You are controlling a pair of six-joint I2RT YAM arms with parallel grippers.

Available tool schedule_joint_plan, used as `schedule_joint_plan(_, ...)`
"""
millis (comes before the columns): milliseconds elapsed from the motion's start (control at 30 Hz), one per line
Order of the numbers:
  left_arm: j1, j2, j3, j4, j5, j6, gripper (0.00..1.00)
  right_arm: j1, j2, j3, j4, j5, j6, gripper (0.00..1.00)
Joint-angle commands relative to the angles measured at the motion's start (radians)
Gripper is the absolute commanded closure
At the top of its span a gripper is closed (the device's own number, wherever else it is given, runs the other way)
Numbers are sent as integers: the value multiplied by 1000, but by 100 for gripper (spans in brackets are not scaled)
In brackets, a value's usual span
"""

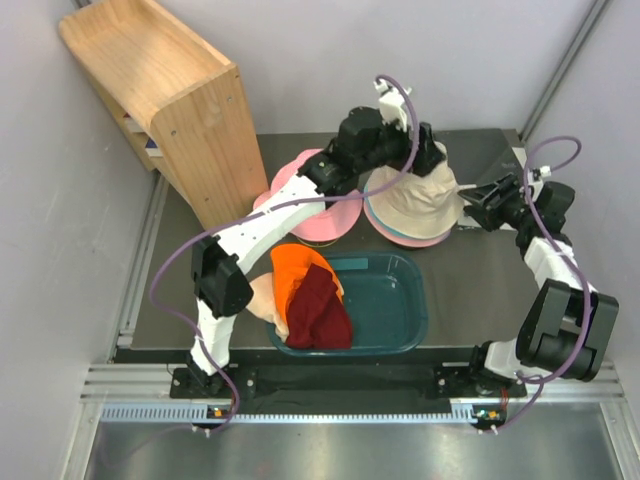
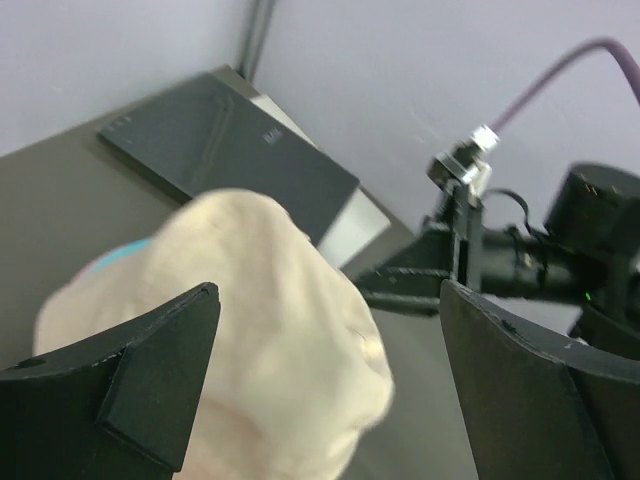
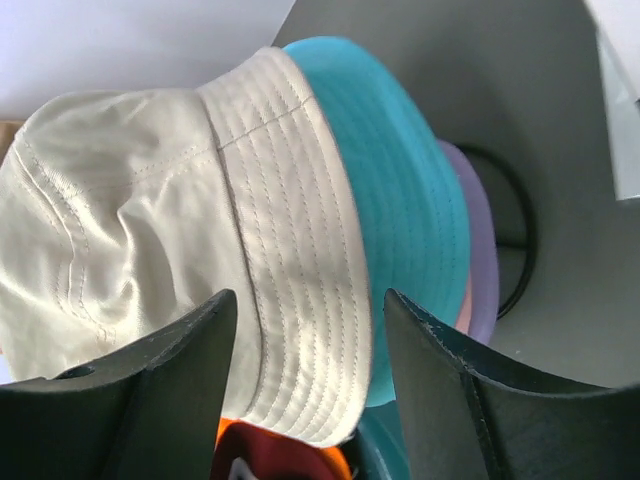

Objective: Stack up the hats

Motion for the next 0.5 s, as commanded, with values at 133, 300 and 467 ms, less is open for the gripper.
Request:
schedule_joint_plan(133, -43, -34, -34, -175, -92, 108, 5, 0, 56, -38, 331, -105, 147, 39)
schedule_joint_plan(300, -44, -22, -44, -152, -112, 93, 5, -1, 96, -24, 378, -125, 141, 39)
schedule_joint_plan(467, -43, -6, -40, -140, -103, 89, 5, 0, 139, -24, 385, -136, 106, 41)
